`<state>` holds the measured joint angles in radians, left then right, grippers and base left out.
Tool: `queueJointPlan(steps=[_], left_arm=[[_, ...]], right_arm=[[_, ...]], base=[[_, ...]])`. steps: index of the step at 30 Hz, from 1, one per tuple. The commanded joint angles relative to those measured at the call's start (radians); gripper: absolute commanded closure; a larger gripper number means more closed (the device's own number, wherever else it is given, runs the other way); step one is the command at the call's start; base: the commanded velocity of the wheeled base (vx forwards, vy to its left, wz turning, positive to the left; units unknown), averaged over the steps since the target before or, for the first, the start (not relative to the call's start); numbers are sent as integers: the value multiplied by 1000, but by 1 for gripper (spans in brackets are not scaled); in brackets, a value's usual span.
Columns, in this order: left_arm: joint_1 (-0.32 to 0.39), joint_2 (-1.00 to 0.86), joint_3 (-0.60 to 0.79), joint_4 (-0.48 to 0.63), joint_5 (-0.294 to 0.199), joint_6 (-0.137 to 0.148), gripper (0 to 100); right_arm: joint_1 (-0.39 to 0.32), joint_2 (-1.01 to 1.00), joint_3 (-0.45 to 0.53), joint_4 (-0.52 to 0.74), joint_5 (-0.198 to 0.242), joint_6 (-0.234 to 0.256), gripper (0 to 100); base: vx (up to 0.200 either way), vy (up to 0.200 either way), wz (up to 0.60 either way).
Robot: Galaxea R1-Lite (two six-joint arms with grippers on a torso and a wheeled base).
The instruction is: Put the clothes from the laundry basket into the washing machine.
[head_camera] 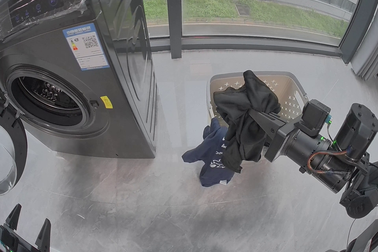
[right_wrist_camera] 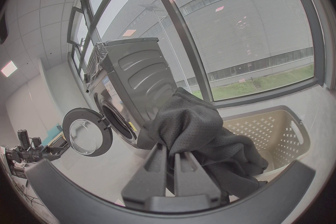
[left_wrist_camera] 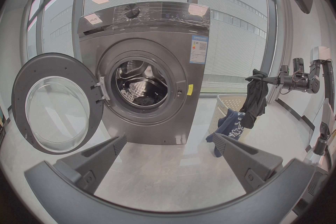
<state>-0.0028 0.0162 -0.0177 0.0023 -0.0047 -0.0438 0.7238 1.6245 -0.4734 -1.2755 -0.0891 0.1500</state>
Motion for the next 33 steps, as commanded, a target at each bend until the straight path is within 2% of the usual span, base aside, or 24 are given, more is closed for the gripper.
queueJointPlan(steps=[1, 8, 33], left_arm=[[0, -5, 16, 1, 0, 2, 0], [0, -5, 16, 1, 0, 7, 0], [0, -5, 16, 1, 0, -1, 0]], right_arm=[[11, 3, -1, -1, -1, 2, 100], [29, 14, 10, -24, -3, 2, 100], [29, 21, 1, -38, -1, 5, 100]], base=[[0, 0, 0], [0, 0, 0], [-200, 0, 0]])
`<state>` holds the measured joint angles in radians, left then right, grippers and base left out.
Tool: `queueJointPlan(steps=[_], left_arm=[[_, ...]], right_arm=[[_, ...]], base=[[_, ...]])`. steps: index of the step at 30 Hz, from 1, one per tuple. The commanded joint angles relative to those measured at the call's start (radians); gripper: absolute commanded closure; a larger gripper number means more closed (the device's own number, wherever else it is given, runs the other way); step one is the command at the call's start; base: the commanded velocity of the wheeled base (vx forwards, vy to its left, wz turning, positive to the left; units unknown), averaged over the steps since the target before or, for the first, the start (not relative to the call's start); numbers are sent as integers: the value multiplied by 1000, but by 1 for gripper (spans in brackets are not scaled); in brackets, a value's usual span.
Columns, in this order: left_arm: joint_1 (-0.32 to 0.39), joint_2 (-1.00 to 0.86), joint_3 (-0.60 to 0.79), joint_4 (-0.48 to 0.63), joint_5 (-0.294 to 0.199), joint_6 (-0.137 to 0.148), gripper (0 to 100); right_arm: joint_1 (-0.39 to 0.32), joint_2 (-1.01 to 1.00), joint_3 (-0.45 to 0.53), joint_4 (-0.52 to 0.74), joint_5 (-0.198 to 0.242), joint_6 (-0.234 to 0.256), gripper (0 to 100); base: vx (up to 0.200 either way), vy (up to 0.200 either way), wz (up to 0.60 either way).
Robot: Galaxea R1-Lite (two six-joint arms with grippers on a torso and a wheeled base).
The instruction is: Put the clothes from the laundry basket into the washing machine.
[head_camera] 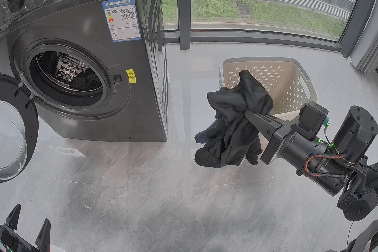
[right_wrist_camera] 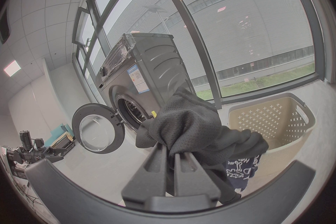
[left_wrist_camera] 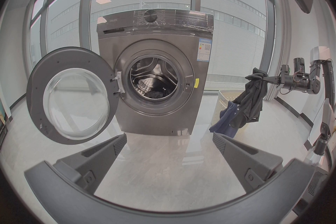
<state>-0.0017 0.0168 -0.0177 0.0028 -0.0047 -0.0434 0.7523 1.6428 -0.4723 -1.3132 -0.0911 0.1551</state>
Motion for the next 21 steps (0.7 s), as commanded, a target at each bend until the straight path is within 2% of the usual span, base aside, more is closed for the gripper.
queueJointPlan(steps=[1, 5, 21], left_arm=[[-1, -6, 16, 0, 0, -1, 0], [-1, -6, 16, 0, 0, -1, 0], [-1, -6, 16, 0, 2, -4, 0]], right_arm=[[1, 3, 0, 0, 1, 0, 100], [1, 11, 3, -14, 1, 0, 100], [1, 20, 9, -21, 1, 0, 100]], base=[[-200, 0, 0], [-50, 0, 0], [0, 200, 0]])
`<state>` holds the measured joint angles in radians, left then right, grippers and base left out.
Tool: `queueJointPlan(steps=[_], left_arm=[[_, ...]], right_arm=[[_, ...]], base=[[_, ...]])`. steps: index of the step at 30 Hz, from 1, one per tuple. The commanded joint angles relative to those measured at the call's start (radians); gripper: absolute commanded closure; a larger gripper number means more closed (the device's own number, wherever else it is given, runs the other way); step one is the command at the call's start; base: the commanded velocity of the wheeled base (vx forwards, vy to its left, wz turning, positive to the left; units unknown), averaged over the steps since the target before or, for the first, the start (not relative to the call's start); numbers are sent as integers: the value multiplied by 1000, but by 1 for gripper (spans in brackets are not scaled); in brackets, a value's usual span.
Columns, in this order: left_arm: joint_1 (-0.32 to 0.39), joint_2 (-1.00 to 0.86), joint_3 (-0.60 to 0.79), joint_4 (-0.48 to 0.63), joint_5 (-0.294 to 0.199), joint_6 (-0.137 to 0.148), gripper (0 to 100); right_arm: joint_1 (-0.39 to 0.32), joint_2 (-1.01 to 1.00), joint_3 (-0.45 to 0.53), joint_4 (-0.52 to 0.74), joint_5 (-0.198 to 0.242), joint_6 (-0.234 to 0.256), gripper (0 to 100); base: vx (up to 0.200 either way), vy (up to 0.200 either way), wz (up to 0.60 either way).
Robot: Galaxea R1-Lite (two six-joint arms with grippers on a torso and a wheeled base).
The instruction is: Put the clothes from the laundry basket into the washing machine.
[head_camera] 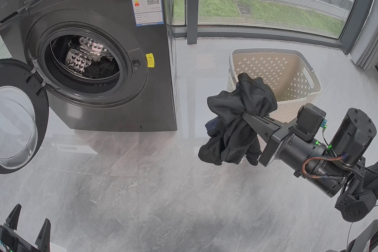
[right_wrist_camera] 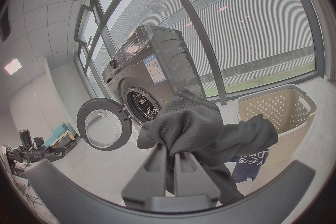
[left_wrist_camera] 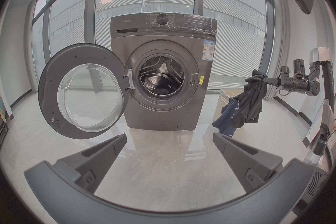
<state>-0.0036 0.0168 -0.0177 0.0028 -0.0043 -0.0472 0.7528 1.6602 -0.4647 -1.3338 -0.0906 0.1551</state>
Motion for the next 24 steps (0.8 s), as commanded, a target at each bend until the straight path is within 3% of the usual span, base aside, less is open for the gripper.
queueJointPlan(steps=[1, 20, 24], left_arm=[[1, -6, 16, 2, 0, 0, 0], [1, -6, 16, 2, 0, 0, 0], [1, -6, 16, 2, 0, 0, 0]], right_arm=[[0, 6, 0, -1, -1, 0, 100], [0, 3, 0, -2, -1, -2, 100], [0, 3, 0, -2, -1, 0, 100]], base=[[0, 200, 0], [0, 200, 0], [0, 0, 0]])
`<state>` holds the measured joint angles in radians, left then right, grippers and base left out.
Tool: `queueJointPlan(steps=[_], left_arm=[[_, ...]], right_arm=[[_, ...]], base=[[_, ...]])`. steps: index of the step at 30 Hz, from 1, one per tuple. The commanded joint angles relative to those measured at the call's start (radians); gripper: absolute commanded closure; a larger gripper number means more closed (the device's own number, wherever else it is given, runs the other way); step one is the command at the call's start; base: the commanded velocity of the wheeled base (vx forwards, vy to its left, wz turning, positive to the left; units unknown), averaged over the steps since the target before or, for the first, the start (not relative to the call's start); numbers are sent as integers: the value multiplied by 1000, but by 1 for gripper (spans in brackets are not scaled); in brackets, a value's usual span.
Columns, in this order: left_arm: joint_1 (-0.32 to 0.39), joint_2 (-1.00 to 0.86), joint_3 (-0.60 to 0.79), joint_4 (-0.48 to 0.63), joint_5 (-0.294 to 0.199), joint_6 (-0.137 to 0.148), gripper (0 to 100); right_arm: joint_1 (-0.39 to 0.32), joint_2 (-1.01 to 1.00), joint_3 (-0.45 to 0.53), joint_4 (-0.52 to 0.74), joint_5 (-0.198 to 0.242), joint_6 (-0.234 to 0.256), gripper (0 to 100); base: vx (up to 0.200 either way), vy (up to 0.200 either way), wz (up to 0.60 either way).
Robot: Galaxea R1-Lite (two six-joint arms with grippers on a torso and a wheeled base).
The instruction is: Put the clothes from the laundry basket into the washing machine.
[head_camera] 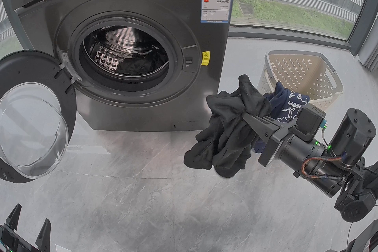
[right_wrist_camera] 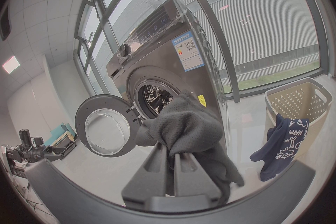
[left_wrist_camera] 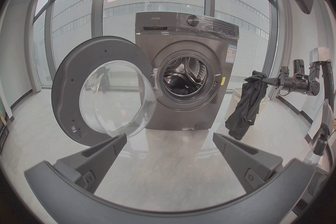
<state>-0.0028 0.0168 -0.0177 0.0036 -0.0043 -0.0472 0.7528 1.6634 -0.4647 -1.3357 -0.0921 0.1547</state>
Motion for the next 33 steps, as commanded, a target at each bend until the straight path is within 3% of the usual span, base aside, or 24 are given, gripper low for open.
queueJointPlan(steps=[1, 8, 14, 33], left_arm=[[0, -6, 16, 1, 0, 0, 0], [0, -6, 15, 1, 0, 0, 0], [0, -6, 16, 1, 0, 0, 0], [0, -6, 16, 1, 0, 0, 0]], right_arm=[[0, -1, 0, 0, 0, 0, 100], [0, -1, 1, 0, 0, 0, 100], [0, -1, 1, 0, 0, 0, 100], [-38, -8, -5, 0, -1, 2, 100]], base=[[0, 0, 0], [-171, 0, 0], [0, 0, 0], [0, 200, 0]])
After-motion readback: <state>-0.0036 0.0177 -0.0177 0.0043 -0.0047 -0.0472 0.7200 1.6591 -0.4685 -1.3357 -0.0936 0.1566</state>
